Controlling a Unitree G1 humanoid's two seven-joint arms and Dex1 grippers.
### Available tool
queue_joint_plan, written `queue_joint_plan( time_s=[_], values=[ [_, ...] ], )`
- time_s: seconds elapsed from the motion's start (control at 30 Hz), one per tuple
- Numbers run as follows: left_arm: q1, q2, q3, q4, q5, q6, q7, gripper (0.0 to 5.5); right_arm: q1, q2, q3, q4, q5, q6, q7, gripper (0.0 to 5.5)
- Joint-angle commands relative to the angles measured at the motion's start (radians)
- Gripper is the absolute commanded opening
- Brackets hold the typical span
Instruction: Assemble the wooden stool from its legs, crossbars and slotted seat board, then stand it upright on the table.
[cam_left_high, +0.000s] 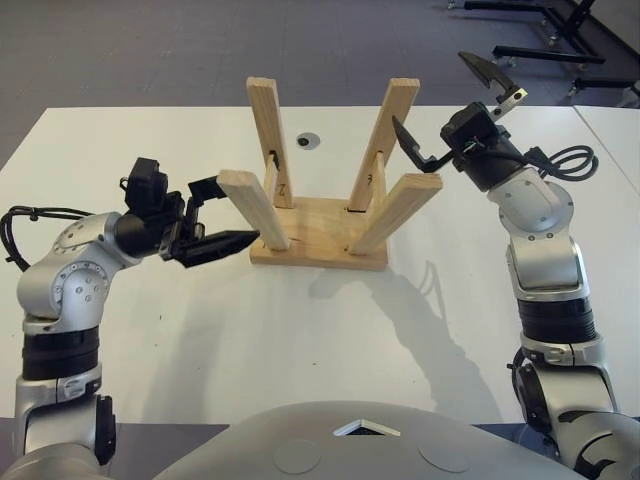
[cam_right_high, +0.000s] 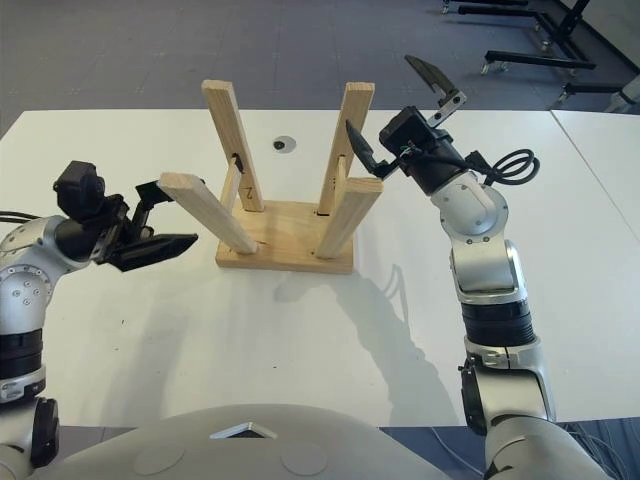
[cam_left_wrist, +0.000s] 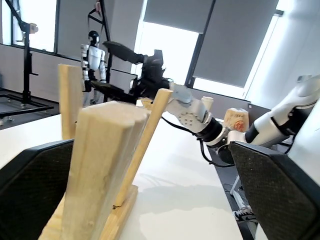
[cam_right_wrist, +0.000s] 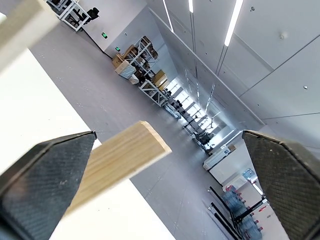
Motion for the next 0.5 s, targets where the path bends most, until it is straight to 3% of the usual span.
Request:
queue_joint_plan(
  time_s=[0.03, 0.13, 0.23, 0.33, 0.5],
  values=[
    [0.003, 0.016, 0.009, -0.054, -0.043, 0.038, 0.042, 5.36, -0.013, -0.009, -0.014, -0.005, -0.002, -0.002, -0.007, 5.40],
    [0.014, 0.020, -0.001, -0.045, -0.015, 0.019, 0.059, 5.36, -0.005, 0.016, -0.041, -0.025, 0.061, 0.016, -0.004, 5.40],
    [0.022, 0.035, 0.021, -0.020, 0.014, -0.010, 0.068, 5.36, 0.014, 0.053, -0.142, -0.084, 0.293, 0.104, 0.039, 5.40],
    [0.060, 0.059, 0.081, -0.026, 0.002, -0.020, 0.072, 5.36, 0.072, 0.009, -0.281, -0.099, 0.495, 0.190, 0.111, 5.40],
    [0.173, 0.150, 0.114, 0.007, 0.115, -0.049, 0.062, 5.36, 0.342, -0.097, -0.353, -0.095, 0.414, 0.314, 0.110, 5.40]
  ],
)
